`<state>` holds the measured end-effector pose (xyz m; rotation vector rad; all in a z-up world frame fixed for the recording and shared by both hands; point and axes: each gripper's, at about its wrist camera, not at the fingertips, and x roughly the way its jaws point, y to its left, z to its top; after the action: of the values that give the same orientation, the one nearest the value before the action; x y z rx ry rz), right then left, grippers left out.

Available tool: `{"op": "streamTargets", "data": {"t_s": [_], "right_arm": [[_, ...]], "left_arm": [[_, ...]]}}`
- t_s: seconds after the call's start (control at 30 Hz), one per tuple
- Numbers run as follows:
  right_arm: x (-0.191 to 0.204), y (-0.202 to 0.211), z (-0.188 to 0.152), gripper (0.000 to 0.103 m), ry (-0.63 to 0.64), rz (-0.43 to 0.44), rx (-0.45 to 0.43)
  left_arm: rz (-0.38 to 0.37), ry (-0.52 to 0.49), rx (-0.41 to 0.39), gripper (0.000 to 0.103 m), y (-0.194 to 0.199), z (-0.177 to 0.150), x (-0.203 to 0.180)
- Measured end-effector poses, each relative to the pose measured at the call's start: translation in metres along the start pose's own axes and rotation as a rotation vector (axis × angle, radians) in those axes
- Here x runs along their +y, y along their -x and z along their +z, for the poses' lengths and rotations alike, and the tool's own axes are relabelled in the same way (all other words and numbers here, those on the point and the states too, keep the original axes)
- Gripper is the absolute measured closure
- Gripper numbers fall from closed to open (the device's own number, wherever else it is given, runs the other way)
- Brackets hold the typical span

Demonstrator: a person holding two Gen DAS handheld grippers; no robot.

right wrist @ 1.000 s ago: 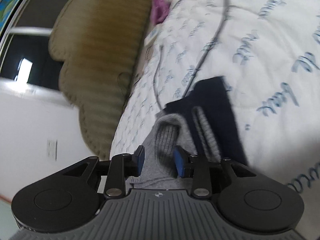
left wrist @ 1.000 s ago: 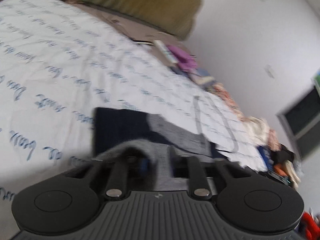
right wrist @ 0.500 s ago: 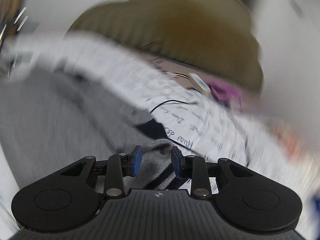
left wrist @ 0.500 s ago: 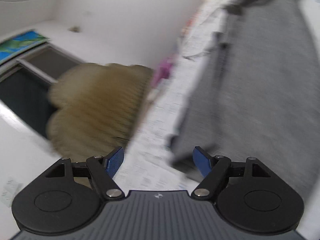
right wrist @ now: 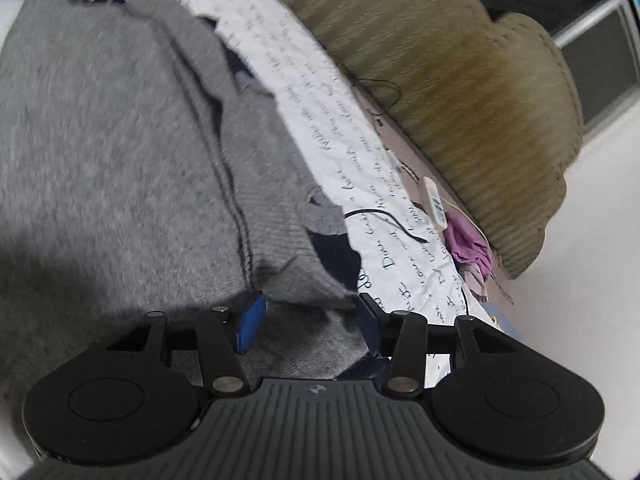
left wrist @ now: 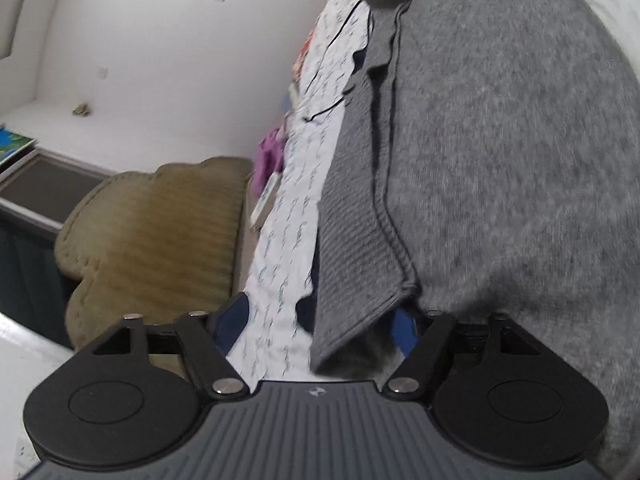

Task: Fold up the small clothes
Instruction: 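Lift the hem with both grippers and fold it over toward the collar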

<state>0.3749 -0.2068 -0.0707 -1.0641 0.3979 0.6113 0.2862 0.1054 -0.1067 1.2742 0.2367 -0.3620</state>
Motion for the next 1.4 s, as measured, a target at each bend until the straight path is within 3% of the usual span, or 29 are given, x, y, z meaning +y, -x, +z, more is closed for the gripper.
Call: {"op": "streamTargets", "data": {"t_s": [0.07, 0.13, 0.2, 0.3, 0.4, 0.47, 0.53, 0.57, 0.6, 0.67, 0.7, 0.73, 0.87, 1.0, 1.03, 1.1, 1.13, 1.23, 1.33, 1.4], "right_arm": [[0.001, -0.004, 0.001, 0.067, -0.013, 0.039, 0.011], [-0.004, -0.006, 0.002, 0.087, -0.081, 0.091, 0.02], [-0.011, -0.005, 0.001, 0.098, -0.157, 0.108, 0.008], [-0.018, -0.001, -0.001, 0.098, -0.208, 0.12, 0.0], [-0.013, 0.004, -0.003, 0.092, -0.109, 0.082, 0.021], [-0.015, 0.012, -0.003, 0.078, -0.07, 0.05, -0.014], [-0.019, 0.017, -0.002, 0.033, -0.062, 0.039, -0.037], [-0.021, 0.016, -0.001, 0.026, -0.044, 0.04, -0.033], [-0.02, 0.015, 0.0, 0.027, -0.013, 0.042, -0.027], [-0.017, 0.01, 0.004, 0.04, 0.048, 0.058, -0.021], [-0.015, 0.008, 0.005, 0.055, 0.071, 0.074, -0.023], [-0.015, 0.004, 0.007, 0.062, 0.088, 0.088, -0.019], [-0.007, -0.011, 0.012, 0.062, 0.208, 0.099, 0.029], [-0.007, -0.013, 0.018, 0.062, 0.237, 0.143, 0.038], [-0.01, -0.012, 0.019, 0.067, 0.211, 0.164, 0.04], [-0.023, -0.014, 0.023, 0.091, 0.091, 0.213, 0.044], [-0.028, -0.014, 0.023, 0.097, 0.033, 0.221, 0.033], [-0.055, -0.01, 0.018, 0.098, -0.206, 0.222, -0.023], [-0.099, -0.005, -0.003, 0.098, -0.559, 0.192, -0.122], [-0.124, -0.019, -0.027, 0.098, -0.768, 0.169, -0.115]], "left_arm": [[-0.068, 0.035, 0.007, 0.094, -0.003, 0.003, 0.004], [-0.052, 0.062, -0.021, 0.097, -0.005, 0.004, 0.002], [-0.059, 0.119, -0.019, 0.097, -0.009, 0.007, 0.007], [-0.044, 0.164, -0.018, 0.097, -0.012, 0.009, 0.011], [-0.046, 0.163, -0.02, 0.097, -0.011, 0.01, 0.012], [-0.048, 0.16, -0.019, 0.097, -0.008, 0.011, 0.011], [-0.042, 0.154, -0.015, 0.097, -0.008, 0.011, 0.009], [-0.042, 0.154, -0.011, 0.097, -0.008, 0.01, 0.007], [-0.041, 0.155, -0.007, 0.097, -0.008, 0.01, 0.006], [-0.036, 0.161, -0.002, 0.096, -0.011, 0.01, 0.006], [-0.035, 0.161, -0.002, 0.096, -0.013, 0.01, 0.006], [-0.032, 0.158, -0.004, 0.096, -0.014, 0.011, 0.006], [-0.017, 0.131, 0.002, 0.095, -0.015, 0.01, 0.003], [-0.023, 0.143, 0.01, 0.095, -0.017, 0.008, 0.004], [-0.026, 0.152, 0.013, 0.095, -0.018, 0.008, 0.005], [-0.039, 0.185, 0.022, 0.096, -0.022, 0.007, 0.008], [-0.031, 0.207, 0.018, 0.097, -0.023, 0.007, 0.009], [-0.012, 0.337, 0.01, 0.097, -0.027, 0.007, 0.026], [-0.037, 0.642, 0.021, 0.097, -0.035, -0.002, 0.072], [-0.096, 0.826, 0.086, 0.097, -0.057, -0.014, 0.094]]}}
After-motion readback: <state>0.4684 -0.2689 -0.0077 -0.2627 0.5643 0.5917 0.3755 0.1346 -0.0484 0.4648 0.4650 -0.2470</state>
